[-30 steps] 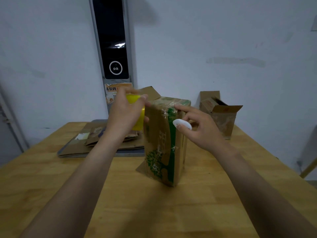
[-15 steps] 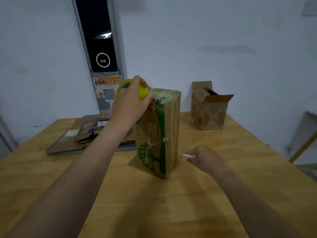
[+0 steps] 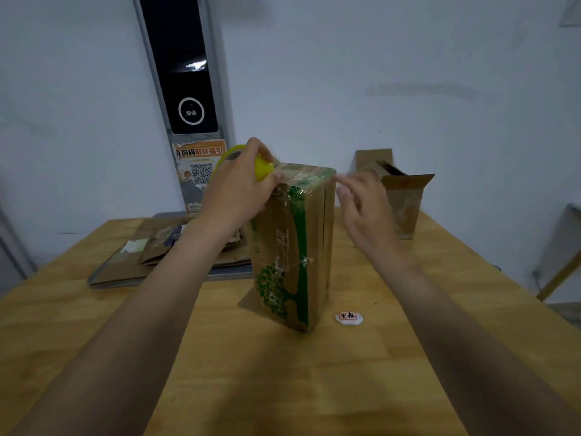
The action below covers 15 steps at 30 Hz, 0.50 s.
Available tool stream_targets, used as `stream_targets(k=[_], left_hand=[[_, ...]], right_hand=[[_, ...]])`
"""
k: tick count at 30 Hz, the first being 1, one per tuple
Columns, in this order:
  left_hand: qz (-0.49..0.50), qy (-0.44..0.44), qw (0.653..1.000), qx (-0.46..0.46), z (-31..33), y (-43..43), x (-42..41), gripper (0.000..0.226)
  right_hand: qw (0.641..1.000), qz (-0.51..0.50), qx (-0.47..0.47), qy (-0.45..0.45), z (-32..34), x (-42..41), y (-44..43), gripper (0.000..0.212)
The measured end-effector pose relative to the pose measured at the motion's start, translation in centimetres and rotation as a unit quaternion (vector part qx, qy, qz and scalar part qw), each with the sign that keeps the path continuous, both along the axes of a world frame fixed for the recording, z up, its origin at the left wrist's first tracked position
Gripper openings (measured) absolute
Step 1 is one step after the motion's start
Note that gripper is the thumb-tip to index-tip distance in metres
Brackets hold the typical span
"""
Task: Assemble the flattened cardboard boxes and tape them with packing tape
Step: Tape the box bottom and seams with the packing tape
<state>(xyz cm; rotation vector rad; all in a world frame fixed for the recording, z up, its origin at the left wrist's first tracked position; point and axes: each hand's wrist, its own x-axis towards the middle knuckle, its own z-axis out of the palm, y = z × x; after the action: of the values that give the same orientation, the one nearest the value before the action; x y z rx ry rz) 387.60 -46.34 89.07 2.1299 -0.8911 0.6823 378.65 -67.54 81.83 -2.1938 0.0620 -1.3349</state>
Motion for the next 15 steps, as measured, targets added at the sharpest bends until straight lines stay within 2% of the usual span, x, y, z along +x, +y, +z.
stream_targets(k=[2,5,6,10,15], left_hand=[[0.000,0.000,1.000,-0.004,0.0,-0.1,0.1,0.021],[-0.005,0.006,1.000,-0.008,0.1,-0.2,0.3,0.019],[-0.007,0.009,1.000,-0.008,0.2,-0.2,0.4,0.018],[-0.011,0.013,1.000,-0.016,0.0,-0.2,0.3,0.019],[-0.027,0.006,0.999,-0.037,-0.6,-0.5,0.1,0.021]], right_hand=[[0.999,0.035,-0.022,-0.004,3.0,1.3,2.0,0.044],[0.989,0.013,-0.108,0.098,4.0,2.9,4.3,0.047],[0.988,0.001,-0.114,0.106,3.6,3.3,4.8,0.045],[0.991,-0.037,-0.113,0.061,2.7,3.3,5.4,0.044],[0.986,-0.051,-0.147,0.058,1.9,2.9,5.1,0.037]])
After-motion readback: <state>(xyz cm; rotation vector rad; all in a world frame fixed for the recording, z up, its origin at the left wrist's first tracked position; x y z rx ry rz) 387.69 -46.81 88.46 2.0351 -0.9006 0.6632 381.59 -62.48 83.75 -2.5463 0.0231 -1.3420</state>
